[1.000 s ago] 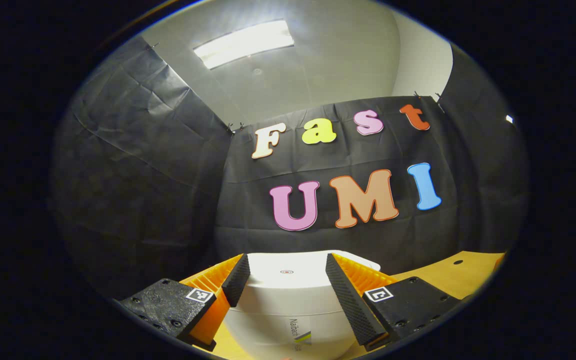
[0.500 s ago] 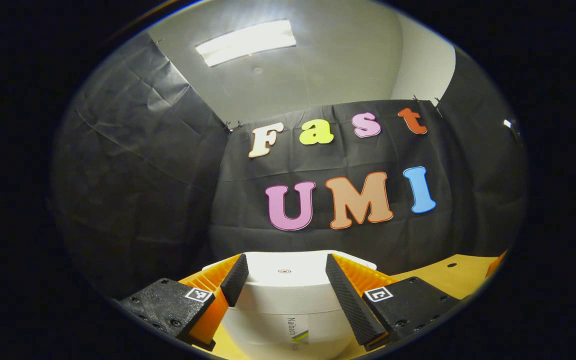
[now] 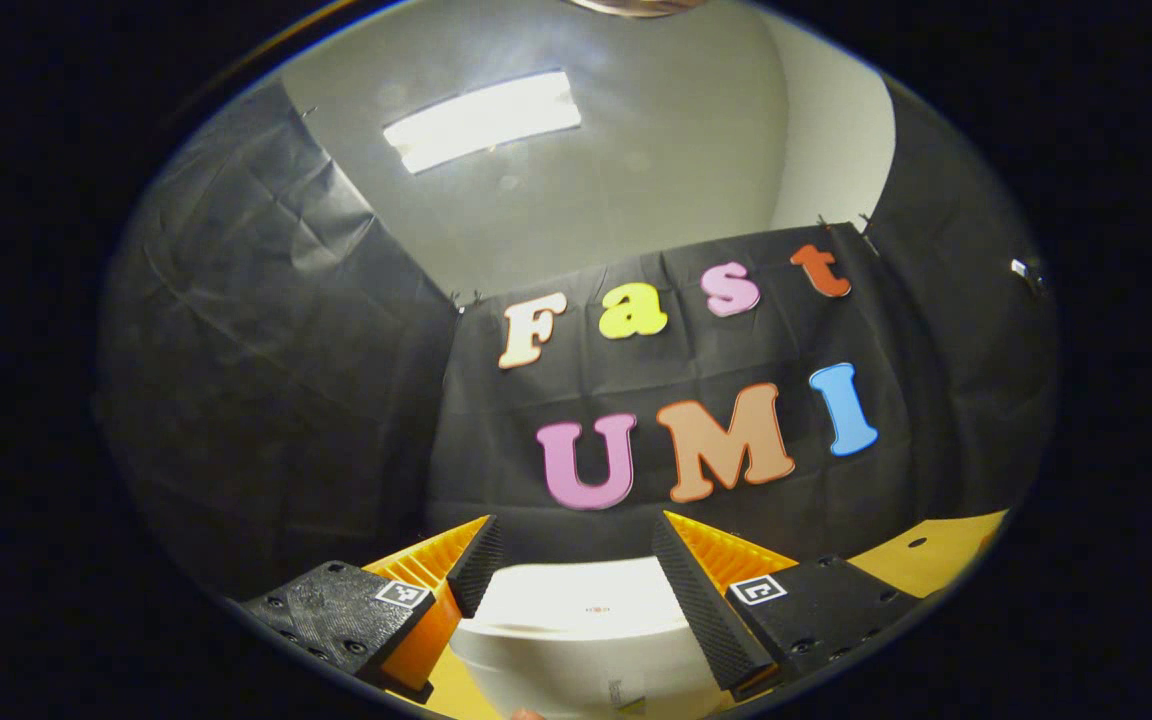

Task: Press the lid of the desktop garbage bin to open it, pick up the crumpled paper on the desktop and throw it into the bin, then pick up the pop can on the desktop and drop it into the bin, and finally close the garbage bin lid.

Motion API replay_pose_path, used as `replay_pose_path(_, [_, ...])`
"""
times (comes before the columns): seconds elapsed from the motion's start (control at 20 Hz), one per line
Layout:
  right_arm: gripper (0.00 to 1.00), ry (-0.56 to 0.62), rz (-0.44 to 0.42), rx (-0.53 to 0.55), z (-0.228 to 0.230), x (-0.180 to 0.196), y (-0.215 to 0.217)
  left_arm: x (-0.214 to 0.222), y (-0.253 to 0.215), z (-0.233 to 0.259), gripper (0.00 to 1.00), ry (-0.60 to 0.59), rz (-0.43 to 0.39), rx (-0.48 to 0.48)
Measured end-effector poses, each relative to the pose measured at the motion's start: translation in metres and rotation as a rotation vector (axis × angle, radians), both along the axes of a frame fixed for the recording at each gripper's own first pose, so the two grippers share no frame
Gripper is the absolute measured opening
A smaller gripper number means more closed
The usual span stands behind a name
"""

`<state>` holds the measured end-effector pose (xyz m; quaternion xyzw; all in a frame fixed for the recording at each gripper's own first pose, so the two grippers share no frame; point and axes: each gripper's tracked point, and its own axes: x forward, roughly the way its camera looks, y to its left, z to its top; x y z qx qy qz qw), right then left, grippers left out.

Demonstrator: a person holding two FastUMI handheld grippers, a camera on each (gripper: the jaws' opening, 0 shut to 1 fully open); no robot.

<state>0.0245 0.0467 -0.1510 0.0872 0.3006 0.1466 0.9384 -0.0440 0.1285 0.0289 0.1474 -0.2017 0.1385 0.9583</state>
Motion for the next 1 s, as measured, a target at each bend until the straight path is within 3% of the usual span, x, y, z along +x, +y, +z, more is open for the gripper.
replay_pose_path(0.05, [0.98,-0.008,0.001,0.006,0.005,0.003,0.002,0.004,-0.011,0.005,0.92,0.001,-0.027,0.018])
replay_pose_path(0.15, [0.98,-0.034,0.001,0.013,0.013,0.006,0.003,0.009,-0.029,0.005,0.96,0.036,-0.07,0.019])
replay_pose_path(0.45, [0.98,-0.187,-0.062,0.017,0.055,0.019,-0.012,0.02,-0.118,-0.029,0.93,0.225,-0.282,-0.124])
replay_pose_path(0.7, [0.98,-0.407,-0.146,-0.024,0.107,0.019,-0.035,0.021,-0.148,-0.039,0.92,0.307,-0.35,-0.179])
replay_pose_path(1.0, [0.98,-0.558,-0.198,-0.071,0.139,0.023,-0.045,0.023,-0.146,-0.037,0.93,0.331,-0.338,-0.234])
